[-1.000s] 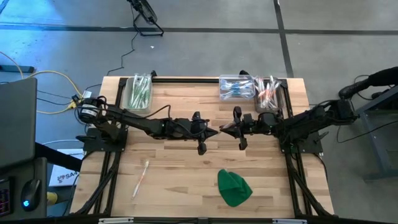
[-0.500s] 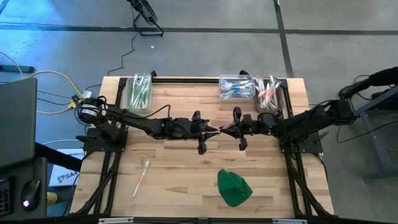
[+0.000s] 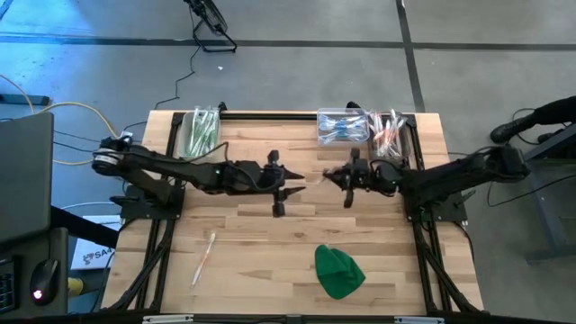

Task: Pick & Place Toothbrushes
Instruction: Put the orange toothbrush into the black bin

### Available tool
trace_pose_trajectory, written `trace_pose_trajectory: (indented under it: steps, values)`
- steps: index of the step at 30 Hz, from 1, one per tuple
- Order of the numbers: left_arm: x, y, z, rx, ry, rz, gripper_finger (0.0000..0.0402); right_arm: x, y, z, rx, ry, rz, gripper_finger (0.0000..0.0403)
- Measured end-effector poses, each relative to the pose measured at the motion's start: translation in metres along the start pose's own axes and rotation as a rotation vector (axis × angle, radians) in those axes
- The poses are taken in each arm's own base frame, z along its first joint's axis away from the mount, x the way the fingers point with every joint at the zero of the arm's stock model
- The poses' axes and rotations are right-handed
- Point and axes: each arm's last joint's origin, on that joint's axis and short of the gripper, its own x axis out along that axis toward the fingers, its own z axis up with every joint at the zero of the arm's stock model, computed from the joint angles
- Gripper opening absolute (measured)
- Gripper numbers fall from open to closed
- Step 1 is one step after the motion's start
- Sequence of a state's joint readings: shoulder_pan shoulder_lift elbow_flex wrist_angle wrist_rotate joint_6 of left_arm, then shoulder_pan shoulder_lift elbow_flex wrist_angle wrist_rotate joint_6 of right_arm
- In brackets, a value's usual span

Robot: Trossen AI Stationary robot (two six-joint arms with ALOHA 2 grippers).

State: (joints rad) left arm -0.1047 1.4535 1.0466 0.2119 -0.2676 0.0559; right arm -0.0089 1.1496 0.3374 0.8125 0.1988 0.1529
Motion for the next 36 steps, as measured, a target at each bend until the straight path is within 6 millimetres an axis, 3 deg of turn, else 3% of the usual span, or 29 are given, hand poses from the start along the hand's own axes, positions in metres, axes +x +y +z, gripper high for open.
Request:
trace_pose_trajectory:
  steps: [4, 13, 22, 31, 36]
  values:
    - [-0.009, 0.003, 0.002, -0.007, 0.031, -0.002, 0.0131, -0.013, -0.009, 0.013, -0.036, -0.033, -0.259, 0.0020]
    - [-0.007, 0.002, -0.008, -0.081, 0.118, 0.001, 0.0131, -0.049, -0.033, 0.031, -0.186, -0.020, -0.850, 0.0020]
    - [-0.008, 0.002, -0.008, -0.082, 0.126, 0.002, 0.0131, -0.069, -0.047, 0.038, -0.316, 0.050, -1.251, 0.0020]
    - [-0.008, 0.002, -0.009, -0.087, 0.129, 0.003, 0.0131, -0.072, -0.056, 0.036, -0.374, 0.121, -1.364, 0.0020]
    - [-0.008, 0.002, -0.009, -0.125, 0.132, 0.006, 0.0131, -0.072, -0.065, 0.025, -0.305, 0.135, -1.295, 0.0020]
